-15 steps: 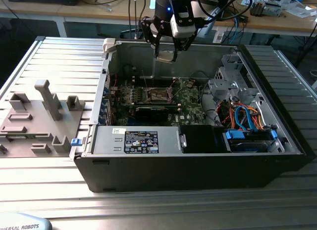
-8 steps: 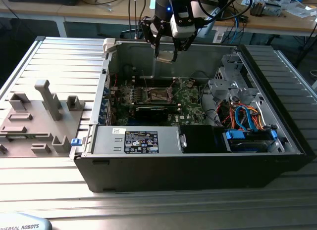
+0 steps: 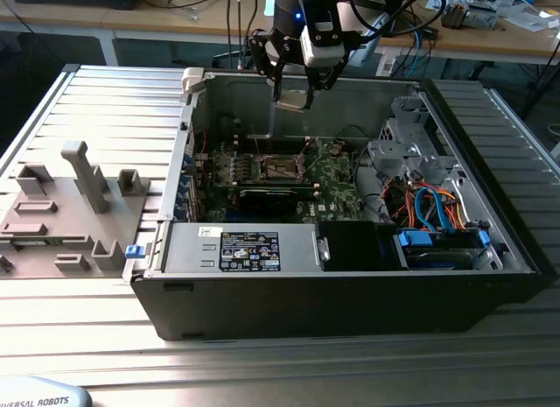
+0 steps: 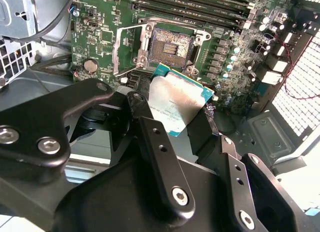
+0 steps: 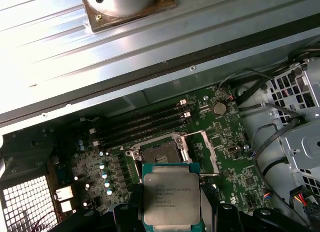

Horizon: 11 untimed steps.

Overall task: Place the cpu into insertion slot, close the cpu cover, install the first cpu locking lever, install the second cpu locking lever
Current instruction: 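Place the cpu into insertion slot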

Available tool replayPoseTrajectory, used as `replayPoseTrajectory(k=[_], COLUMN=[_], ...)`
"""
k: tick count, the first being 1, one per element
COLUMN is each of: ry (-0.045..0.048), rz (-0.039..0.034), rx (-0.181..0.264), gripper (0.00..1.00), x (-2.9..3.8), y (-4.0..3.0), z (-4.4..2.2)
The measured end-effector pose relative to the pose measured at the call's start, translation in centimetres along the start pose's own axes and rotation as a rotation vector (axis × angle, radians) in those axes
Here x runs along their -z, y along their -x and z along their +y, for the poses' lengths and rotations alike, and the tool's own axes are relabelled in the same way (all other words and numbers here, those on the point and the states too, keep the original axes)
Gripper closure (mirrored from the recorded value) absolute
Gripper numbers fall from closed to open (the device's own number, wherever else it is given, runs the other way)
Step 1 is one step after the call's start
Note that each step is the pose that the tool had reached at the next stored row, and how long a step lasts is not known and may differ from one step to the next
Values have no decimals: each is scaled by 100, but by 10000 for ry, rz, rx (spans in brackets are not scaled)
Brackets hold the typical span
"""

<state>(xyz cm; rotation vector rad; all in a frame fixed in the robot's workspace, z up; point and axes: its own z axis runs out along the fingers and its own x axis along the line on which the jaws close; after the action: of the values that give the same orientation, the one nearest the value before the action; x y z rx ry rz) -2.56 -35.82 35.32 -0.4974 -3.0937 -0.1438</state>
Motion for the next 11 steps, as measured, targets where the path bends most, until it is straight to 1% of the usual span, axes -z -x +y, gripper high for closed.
replayPoseTrajectory(k=[7,11], ry=[1,5], rz=[-2,-19], rx=[-25,-207], gripper=[46,46], x=[0,0], y=[0,0], z=[0,0])
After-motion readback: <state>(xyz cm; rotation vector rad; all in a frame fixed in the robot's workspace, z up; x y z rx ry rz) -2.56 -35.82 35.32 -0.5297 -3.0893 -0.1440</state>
